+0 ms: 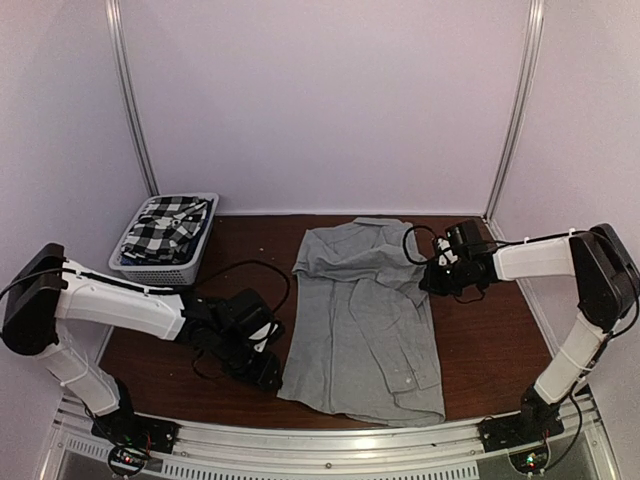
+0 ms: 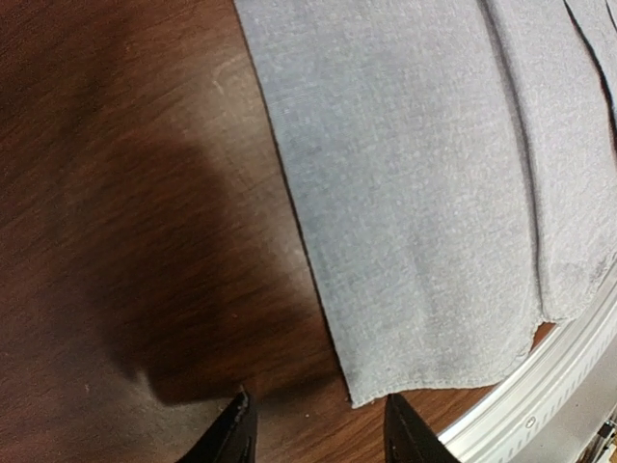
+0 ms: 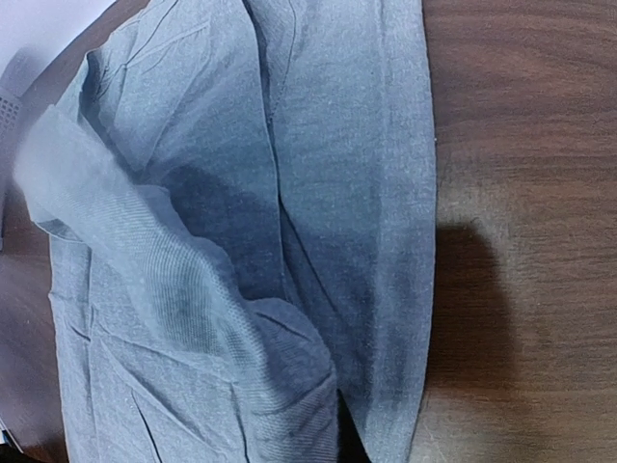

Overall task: Fold and stack the long sleeve shirts
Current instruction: Pick up the 1/3-folded shirt from the center of the board.

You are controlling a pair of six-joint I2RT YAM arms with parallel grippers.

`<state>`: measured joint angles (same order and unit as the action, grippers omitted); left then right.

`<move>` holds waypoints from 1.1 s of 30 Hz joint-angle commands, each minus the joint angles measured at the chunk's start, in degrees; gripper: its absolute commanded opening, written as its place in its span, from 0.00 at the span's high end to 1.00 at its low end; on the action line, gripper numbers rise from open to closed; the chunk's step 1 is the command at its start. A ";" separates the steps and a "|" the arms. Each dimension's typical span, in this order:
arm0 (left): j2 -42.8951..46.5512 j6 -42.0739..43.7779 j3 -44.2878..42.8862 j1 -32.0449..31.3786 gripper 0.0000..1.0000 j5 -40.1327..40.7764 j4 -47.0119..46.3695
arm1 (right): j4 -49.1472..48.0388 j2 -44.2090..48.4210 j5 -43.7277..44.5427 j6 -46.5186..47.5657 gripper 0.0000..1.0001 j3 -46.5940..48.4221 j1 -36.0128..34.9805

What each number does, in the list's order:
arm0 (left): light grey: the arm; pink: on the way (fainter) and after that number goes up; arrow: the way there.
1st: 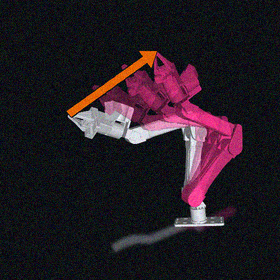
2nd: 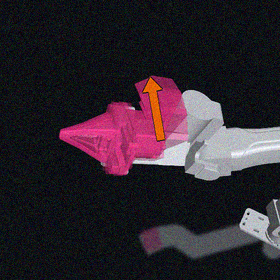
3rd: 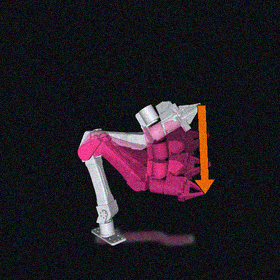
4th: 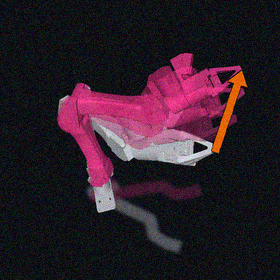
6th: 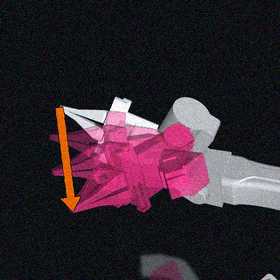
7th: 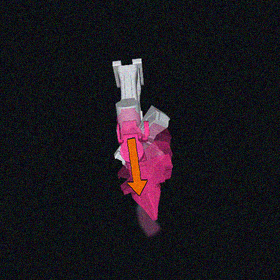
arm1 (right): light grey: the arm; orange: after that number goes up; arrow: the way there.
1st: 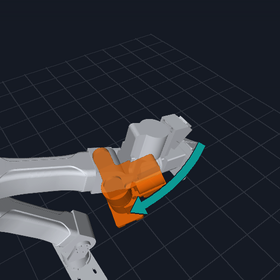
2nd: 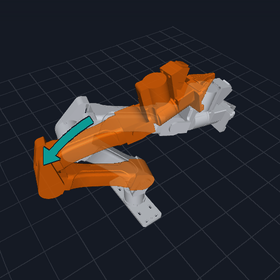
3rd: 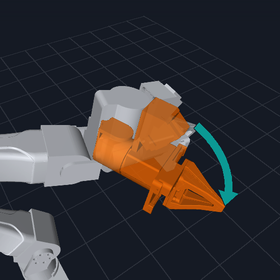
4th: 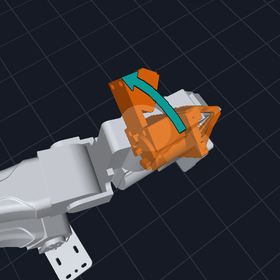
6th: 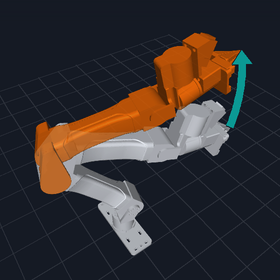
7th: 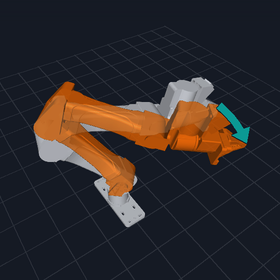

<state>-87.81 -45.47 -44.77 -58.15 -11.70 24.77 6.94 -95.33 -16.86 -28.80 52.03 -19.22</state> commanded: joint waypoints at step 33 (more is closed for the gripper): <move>-8.73 -9.02 -9.82 -6.07 1.00 14.87 11.51 | -9.31 2.74 -2.78 -1.08 1.00 -5.18 -0.61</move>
<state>-98.37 -52.01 -55.92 -65.21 -1.45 33.01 -1.10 -93.76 -18.81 -28.99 46.44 -19.35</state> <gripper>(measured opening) 0.008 0.022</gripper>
